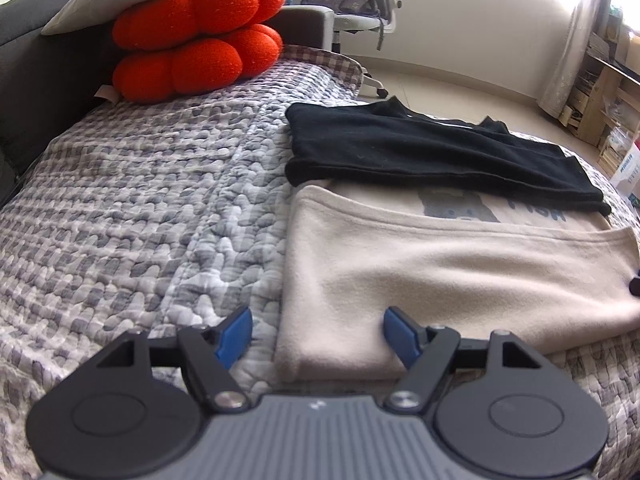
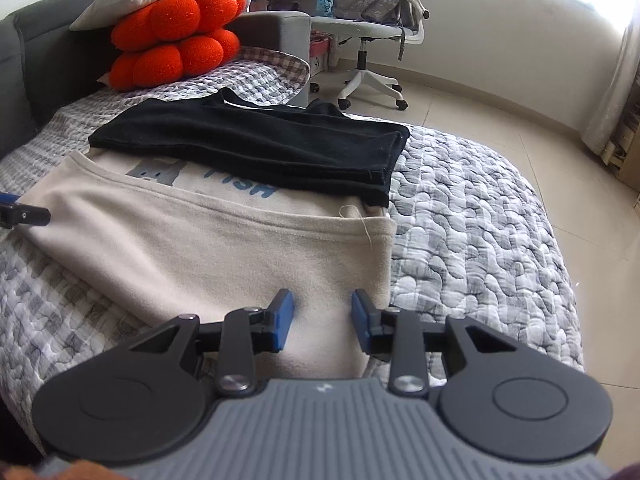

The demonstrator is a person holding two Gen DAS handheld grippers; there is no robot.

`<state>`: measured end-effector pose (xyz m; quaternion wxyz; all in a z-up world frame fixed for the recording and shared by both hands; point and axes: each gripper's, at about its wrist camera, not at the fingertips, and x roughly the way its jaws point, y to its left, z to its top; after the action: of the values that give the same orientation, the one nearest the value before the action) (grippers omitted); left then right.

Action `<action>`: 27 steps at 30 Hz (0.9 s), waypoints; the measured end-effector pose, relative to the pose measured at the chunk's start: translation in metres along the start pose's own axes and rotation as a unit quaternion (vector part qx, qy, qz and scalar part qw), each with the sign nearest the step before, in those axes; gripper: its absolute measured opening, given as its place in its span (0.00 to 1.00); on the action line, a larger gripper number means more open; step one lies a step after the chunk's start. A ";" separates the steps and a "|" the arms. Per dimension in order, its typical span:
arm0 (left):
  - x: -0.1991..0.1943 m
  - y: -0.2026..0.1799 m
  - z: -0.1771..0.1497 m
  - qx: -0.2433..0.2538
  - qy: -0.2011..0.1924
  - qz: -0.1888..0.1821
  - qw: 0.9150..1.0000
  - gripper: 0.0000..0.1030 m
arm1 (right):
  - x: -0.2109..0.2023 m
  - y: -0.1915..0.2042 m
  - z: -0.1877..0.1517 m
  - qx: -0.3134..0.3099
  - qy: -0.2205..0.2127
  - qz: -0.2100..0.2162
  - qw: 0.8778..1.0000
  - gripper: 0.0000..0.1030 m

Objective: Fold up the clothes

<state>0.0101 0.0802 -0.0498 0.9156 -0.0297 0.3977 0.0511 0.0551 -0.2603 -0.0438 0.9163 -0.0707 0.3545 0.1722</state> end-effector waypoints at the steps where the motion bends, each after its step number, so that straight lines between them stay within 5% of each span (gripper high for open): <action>1: -0.001 0.002 0.000 -0.005 0.000 0.001 1.000 0.72 | -0.001 -0.002 0.000 0.005 -0.003 0.000 1.000 0.34; 6: -0.006 0.016 0.004 -0.034 -0.010 0.006 0.999 0.72 | -0.009 -0.013 0.001 0.020 -0.022 -0.035 0.999 0.38; 14: -0.006 0.047 0.007 -0.106 -0.001 0.006 0.994 0.71 | -0.012 -0.007 -0.001 0.009 -0.035 -0.025 0.999 0.38; 20: -0.006 0.043 0.006 -0.100 -0.004 -0.005 0.995 0.57 | -0.012 -0.008 0.001 0.017 -0.037 -0.022 0.999 0.36; 23: -0.006 0.041 0.005 -0.096 -0.003 -0.013 0.995 0.49 | -0.009 -0.010 0.001 0.027 -0.026 -0.016 0.999 0.27; 27: -0.007 0.043 0.004 -0.109 0.001 -0.048 0.993 0.48 | -0.006 -0.018 0.000 0.055 -0.011 -0.013 0.998 0.27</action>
<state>0.0030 0.1228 -0.0421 0.9081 -0.1483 0.3885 0.0497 0.0576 -0.2782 -0.0396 0.9249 -0.0228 0.3521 0.1416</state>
